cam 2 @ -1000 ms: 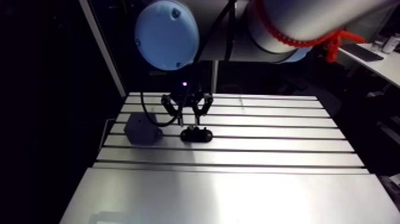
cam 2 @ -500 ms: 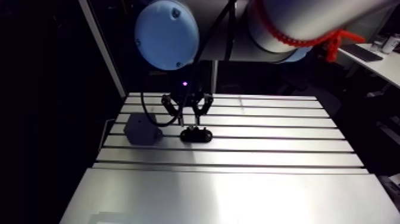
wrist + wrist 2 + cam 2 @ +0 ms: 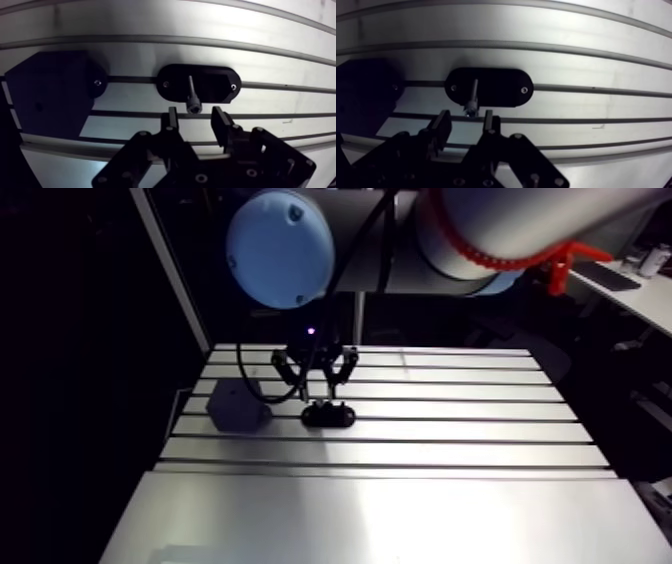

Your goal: Pick up the M10 bolt and insert it into the hole until fully seated.

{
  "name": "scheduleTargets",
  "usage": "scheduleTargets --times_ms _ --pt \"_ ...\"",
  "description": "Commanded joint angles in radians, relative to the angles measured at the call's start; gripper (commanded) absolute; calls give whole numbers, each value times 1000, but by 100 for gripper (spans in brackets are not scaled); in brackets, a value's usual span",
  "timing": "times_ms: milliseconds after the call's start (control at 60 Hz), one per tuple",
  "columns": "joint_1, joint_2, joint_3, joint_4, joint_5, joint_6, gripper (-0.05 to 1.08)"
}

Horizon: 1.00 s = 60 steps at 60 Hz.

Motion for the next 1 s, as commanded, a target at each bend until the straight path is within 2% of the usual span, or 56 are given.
scheduleTargets --times_ms 17,1000 --pt "-2 1 7 0 0 -1 52" --pt "3 17 7 -34 0 -1 54"
